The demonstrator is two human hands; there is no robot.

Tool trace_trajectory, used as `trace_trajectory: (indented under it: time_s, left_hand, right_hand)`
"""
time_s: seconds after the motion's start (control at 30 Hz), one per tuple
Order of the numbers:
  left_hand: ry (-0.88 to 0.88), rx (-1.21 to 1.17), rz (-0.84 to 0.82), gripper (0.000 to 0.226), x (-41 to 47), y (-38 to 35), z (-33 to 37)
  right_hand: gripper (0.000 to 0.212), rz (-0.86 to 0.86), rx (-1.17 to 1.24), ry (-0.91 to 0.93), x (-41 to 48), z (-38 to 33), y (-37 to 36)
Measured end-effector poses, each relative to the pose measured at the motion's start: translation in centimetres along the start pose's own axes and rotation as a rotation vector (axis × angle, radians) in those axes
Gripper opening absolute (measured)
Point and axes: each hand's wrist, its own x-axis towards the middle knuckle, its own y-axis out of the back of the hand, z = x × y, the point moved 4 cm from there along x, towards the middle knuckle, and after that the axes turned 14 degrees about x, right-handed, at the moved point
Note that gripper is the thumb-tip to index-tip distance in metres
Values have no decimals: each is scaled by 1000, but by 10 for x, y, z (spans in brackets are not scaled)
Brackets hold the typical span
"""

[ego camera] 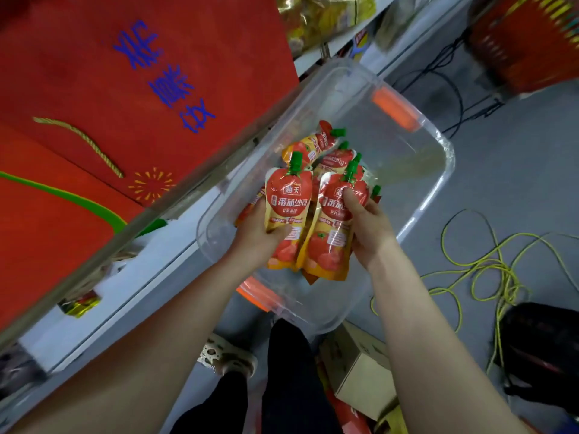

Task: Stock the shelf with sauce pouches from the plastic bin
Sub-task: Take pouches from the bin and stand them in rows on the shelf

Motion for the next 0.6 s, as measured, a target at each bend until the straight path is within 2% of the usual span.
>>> trace_trajectory:
  time_s: [0.1, 0.23, 0.33, 0.5, 0.6]
  left_hand:
    - [-9, -203, -18, 48, -32, 23, 14]
    - [-58, -344, 35, 38, -92, 63, 22]
    - [-75, -351, 113, 26, -143, 97, 15]
    - [-97, -340, 292, 27, -238, 167, -8]
    - [-171, -338, 390, 22, -294, 215, -21]
  right_hand:
    - [15, -34, -61, 37, -33, -3, -11]
    - [23, -114, -59, 94, -93, -7, -36]
    - [31, -216, -80, 161, -144, -6, -63]
    - [14, -406, -149, 290, -234, 8, -114]
    - [12, -514, -213, 395, -288, 22, -149]
